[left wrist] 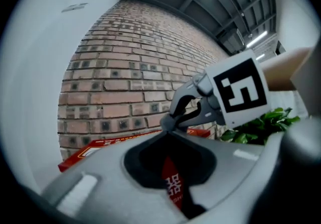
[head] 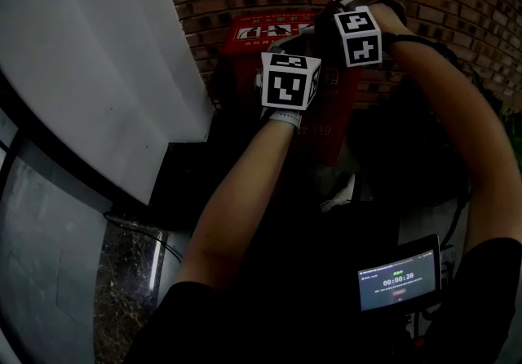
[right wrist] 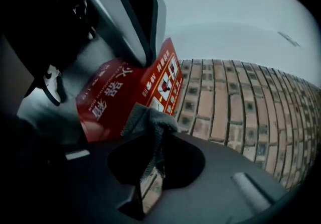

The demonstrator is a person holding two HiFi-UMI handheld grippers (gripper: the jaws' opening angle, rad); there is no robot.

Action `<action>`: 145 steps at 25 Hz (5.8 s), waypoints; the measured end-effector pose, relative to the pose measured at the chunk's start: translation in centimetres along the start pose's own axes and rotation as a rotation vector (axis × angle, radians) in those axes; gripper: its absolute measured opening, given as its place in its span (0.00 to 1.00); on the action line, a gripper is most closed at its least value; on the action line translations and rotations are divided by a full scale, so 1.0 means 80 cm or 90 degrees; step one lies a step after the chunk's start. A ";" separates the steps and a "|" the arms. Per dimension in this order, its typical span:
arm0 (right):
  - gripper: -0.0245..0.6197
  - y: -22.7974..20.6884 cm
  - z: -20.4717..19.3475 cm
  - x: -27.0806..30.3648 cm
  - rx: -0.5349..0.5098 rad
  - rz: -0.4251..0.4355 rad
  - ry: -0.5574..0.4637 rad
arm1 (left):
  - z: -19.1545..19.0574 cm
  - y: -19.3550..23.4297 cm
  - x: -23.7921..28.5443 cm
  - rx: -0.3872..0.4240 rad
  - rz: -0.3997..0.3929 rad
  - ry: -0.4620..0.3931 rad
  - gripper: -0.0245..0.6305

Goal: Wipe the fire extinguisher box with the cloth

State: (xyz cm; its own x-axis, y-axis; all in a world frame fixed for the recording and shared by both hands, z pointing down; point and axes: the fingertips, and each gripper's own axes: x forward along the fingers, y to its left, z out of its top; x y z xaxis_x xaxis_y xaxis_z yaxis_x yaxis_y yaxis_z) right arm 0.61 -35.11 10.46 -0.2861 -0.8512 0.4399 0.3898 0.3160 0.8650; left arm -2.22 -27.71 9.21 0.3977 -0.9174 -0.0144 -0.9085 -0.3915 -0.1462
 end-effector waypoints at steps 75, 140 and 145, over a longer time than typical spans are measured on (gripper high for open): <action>0.09 -0.006 -0.156 0.144 0.133 -0.015 0.062 | 0.020 -0.069 0.126 0.013 -0.071 -0.047 0.04; 0.09 0.334 0.201 0.040 0.945 0.002 -0.664 | -0.374 -0.002 -0.093 -0.107 -0.235 -0.107 0.04; 0.09 0.331 0.194 0.037 0.946 -0.022 -0.683 | -0.382 -0.010 -0.090 -0.061 -0.231 -0.100 0.04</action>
State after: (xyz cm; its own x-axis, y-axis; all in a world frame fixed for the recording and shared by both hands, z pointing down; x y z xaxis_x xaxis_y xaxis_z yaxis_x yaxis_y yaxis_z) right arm -3.49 -22.72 38.43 -0.8806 -0.4492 -0.1511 -0.4643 0.8815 0.0858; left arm -8.31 -22.97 39.70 0.7031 -0.6988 -0.1315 -0.7100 -0.7000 -0.0764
